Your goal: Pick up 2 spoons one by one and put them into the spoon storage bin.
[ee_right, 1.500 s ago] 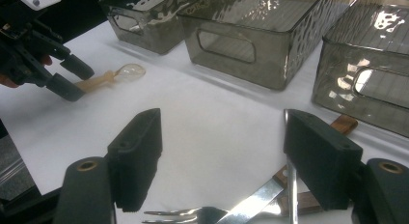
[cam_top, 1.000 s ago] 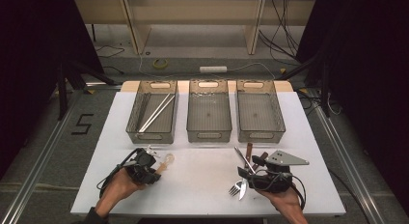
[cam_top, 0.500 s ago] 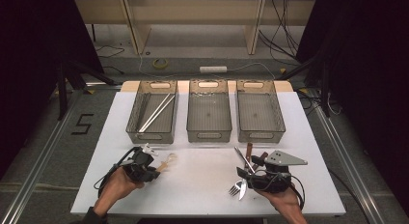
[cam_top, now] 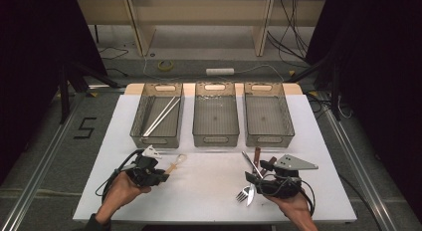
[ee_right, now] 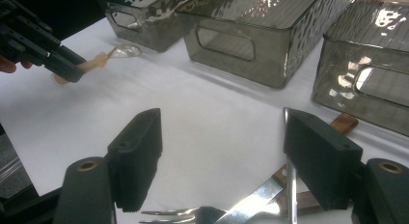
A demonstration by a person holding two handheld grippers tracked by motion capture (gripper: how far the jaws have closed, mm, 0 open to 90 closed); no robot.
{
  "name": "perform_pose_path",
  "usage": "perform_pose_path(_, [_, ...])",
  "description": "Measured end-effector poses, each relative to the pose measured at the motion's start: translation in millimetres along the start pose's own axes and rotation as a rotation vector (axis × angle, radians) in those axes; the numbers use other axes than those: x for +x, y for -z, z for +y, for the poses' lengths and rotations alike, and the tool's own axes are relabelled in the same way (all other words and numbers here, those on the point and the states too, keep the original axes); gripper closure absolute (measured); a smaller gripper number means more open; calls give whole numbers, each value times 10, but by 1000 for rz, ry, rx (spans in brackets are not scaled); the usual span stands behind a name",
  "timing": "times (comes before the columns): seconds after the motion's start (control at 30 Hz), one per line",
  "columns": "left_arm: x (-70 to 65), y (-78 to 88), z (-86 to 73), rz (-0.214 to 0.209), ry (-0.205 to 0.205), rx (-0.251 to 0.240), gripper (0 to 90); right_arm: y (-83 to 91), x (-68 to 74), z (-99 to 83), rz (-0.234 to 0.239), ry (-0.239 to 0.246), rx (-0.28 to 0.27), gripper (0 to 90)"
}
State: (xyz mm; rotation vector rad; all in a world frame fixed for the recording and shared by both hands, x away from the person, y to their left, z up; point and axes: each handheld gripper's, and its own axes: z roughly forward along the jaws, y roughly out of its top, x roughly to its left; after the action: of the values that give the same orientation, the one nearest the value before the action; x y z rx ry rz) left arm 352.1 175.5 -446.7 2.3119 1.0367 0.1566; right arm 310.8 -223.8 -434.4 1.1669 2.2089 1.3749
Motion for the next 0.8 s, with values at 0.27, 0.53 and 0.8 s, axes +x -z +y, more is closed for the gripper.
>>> perform_pose_path(0.27, [-43, 51, 50, -24, 4, -57, 748, 5, 6, -4, -2, 3, 0, 308])
perform_pose_path(0.53, [-41, 84, 164, -61, 28, -148, 748, -3, 1, -3, -3, -7, 4, 308])
perform_pose_path(0.8, [-74, 109, 392, -55, 0, -211, 748, 3, -12, -1, -5, -14, -2, 304])
